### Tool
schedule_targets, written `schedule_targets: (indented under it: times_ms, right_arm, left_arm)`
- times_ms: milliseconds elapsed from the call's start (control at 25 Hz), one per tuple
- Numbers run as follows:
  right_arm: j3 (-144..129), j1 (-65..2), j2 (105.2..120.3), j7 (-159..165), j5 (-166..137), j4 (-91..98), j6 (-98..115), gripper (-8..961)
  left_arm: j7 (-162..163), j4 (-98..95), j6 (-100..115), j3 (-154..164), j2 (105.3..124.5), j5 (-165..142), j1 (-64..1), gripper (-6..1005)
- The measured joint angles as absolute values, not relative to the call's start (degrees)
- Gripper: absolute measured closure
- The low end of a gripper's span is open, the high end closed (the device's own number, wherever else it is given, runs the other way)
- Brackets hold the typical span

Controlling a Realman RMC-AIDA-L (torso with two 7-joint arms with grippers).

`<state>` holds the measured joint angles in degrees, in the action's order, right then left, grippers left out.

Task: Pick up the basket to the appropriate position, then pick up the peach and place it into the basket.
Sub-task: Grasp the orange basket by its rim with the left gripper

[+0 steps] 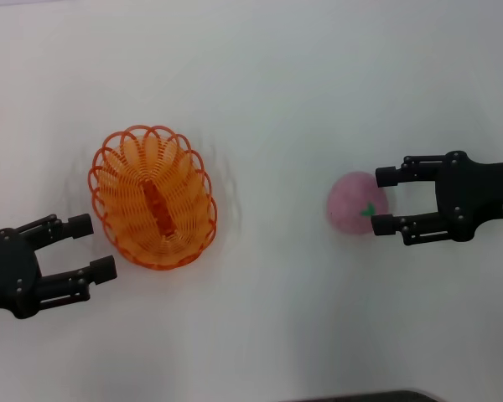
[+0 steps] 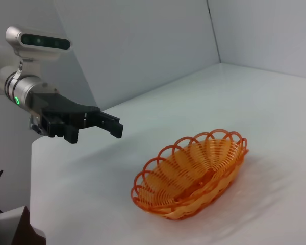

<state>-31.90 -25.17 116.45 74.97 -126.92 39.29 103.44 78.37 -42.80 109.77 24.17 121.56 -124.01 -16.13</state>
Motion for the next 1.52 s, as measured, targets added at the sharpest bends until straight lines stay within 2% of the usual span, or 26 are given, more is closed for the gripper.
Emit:
schedule_targets:
  times_ms: [760, 1080, 1200, 1520]
  right_arm:
    - [-31.9, -25.6, 116.54, 75.0, -126.6, 39.3, 103.5, 138]
    - [-31.8, -26.1, 116.47, 75.0, -126.6, 39.3, 103.4, 141]
    - [-31.8, -26.3, 116.31, 74.9, -126.6, 39.3, 103.4, 141]
    - [-32.0, -26.6, 116.45, 73.1, -126.7, 39.0, 103.1, 144]
  left_arm:
    - [79.5, -43.3, 110.6, 22.9, 121.19, -122.8, -16.5, 127]
    - [96.2, -54.1, 114.5, 22.8, 120.02, -117.1, -20.4, 128]
    - [104.0, -58.0, 114.8, 23.1, 118.80, -116.8, -24.1, 128]
    - [119.9, -58.9, 112.6, 30.5, 113.35, -117.3, -36.1, 127]
